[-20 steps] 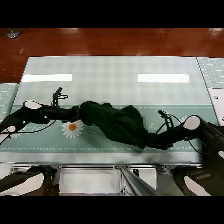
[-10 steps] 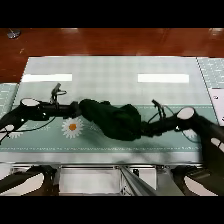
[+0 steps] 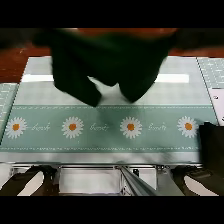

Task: Fold the shirts.

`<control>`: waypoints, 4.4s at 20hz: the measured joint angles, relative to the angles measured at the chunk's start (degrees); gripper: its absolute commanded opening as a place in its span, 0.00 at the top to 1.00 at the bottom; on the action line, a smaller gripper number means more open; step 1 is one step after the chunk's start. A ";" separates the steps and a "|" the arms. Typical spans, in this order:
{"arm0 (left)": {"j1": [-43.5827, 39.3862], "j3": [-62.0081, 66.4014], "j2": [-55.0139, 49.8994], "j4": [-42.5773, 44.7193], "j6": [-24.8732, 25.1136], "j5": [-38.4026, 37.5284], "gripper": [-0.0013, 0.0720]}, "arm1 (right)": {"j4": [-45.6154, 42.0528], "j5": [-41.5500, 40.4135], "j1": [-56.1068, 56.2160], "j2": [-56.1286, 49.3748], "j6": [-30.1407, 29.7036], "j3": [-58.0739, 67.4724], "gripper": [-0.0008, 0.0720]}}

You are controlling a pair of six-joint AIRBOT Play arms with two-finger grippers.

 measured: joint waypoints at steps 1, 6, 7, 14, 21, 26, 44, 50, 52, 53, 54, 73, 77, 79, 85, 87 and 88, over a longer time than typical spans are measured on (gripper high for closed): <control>0.37 4.83 1.86 3.34 -1.81 -0.04 0.95 | -0.57 1.03 0.00 1.01 0.28 5.64 0.95; 1.18 21.03 11.28 20.31 -10.14 -0.15 0.95 | -2.29 5.79 -0.07 9.88 0.42 17.03 0.95; 1.25 22.69 13.35 23.15 -11.17 -0.20 0.95 | -2.75 7.04 -0.09 11.82 0.39 17.84 0.95; 1.33 24.98 21.53 31.12 -17.05 -13.38 0.95 | -4.87 14.51 -0.13 19.56 0.85 18.80 0.95; 1.33 -0.07 22.51 28.39 -19.54 -23.58 0.95 | -1.68 15.39 -0.13 20.55 0.57 -5.38 0.95; 1.25 -25.64 20.72 26.34 -15.93 -8.59 0.95 | -4.02 2.73 -0.13 13.79 -0.42 -23.67 0.95; 2.01 -30.23 -10.80 23.58 -13.53 16.04 0.02 | 9.68 -0.92 -8.41 -38.16 4.28 4.98 0.13; 17.14 -34.16 -11.26 29.51 -12.63 -2.54 0.02 | -2.45 12.13 -22.71 -26.60 1.11 -6.54 0.13; 21.00 -38.80 -11.26 28.13 -10.67 -5.20 0.02 | -1.14 8.76 -26.82 -19.74 -0.39 -18.47 0.13; 22.56 -41.24 -11.26 25.94 -8.96 -5.42 0.02 | 0.39 5.88 -28.63 -16.04 -1.62 -25.27 0.13; 23.58 -43.21 -11.30 23.85 -7.45 -5.75 0.02 | 1.84 3.34 -29.97 -12.87 -2.78 -31.41 0.13; 16.17 -46.93 -19.26 15.30 2.03 1.55 0.95 | 8.72 -4.17 -36.00 5.18 -8.02 -64.39 0.13; 15.85 -45.81 -19.34 14.99 2.75 -0.24 0.95 | 2.91 -3.15 -36.57 5.16 -3.61 -68.11 0.13; 15.74 -45.62 -19.34 14.86 2.80 -0.46 0.95 | 2.58 -3.28 -36.68 4.59 -3.06 -70.20 0.13; 15.56 -45.44 -19.34 14.82 2.97 -0.52 0.95 | 9.57 -5.14 -35.23 -0.44 -5.27 -72.19 0.13; 15.56 -45.44 -19.34 14.80 2.99 -0.50 0.95 | 12.57 -6.08 -32.06 -2.43 -5.99 -72.17 0.13; 15.56 -45.44 -19.34 14.80 2.99 -0.46 0.95 | 14.14 -7.08 -29.94 -3.52 -6.12 -71.87 0.16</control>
